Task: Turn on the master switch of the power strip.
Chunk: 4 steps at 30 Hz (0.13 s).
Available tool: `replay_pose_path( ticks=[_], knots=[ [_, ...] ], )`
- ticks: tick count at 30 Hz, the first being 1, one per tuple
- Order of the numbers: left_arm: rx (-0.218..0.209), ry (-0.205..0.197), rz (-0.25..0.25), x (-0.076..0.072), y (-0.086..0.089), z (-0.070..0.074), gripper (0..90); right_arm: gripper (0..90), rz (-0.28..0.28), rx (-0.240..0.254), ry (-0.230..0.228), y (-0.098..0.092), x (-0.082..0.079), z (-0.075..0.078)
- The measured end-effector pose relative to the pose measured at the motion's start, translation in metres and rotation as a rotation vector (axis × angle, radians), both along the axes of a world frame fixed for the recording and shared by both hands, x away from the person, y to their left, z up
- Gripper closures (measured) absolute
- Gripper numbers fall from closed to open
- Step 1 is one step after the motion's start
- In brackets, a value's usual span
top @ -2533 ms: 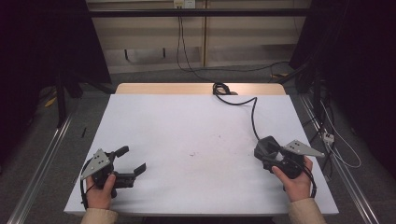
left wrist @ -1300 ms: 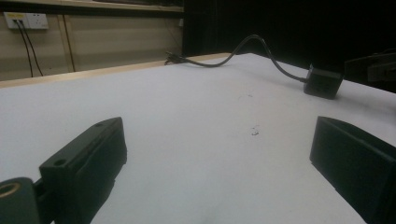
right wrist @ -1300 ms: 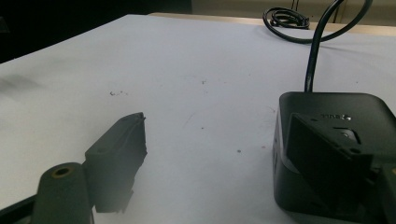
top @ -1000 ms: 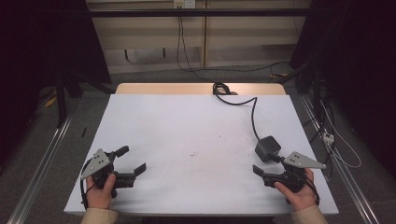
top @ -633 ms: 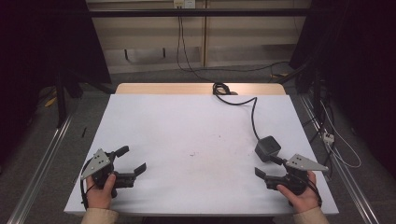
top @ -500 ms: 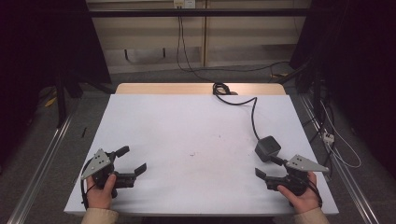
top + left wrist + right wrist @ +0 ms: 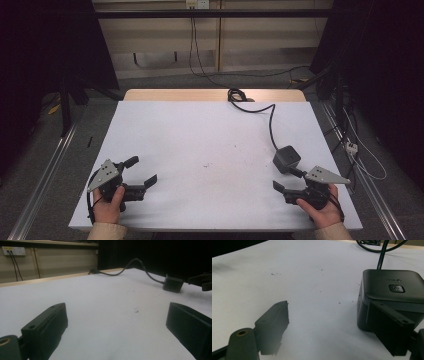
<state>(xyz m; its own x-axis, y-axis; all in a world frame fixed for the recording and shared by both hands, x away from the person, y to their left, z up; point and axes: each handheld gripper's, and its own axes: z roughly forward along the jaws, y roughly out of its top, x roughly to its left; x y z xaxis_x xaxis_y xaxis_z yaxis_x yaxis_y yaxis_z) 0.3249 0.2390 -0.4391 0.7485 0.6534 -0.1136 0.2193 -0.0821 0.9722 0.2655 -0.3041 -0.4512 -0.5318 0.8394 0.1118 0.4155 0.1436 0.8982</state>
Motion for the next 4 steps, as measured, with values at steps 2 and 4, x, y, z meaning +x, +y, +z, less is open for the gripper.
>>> replay_pose_path(
  ticks=[2,4],
  knots=[
    [-0.006,0.002,0.001,0.0001,-0.0011,-0.0001,3.4,17.8,0.001,-0.004,-0.001,0.0001,-0.0003,0.0002],
    [0.000,0.001,-0.004,0.0004,-0.0014,-0.0002,3.5,17.8,0.000,-0.006,-0.002,0.0001,-0.0004,0.0001]
  ],
)
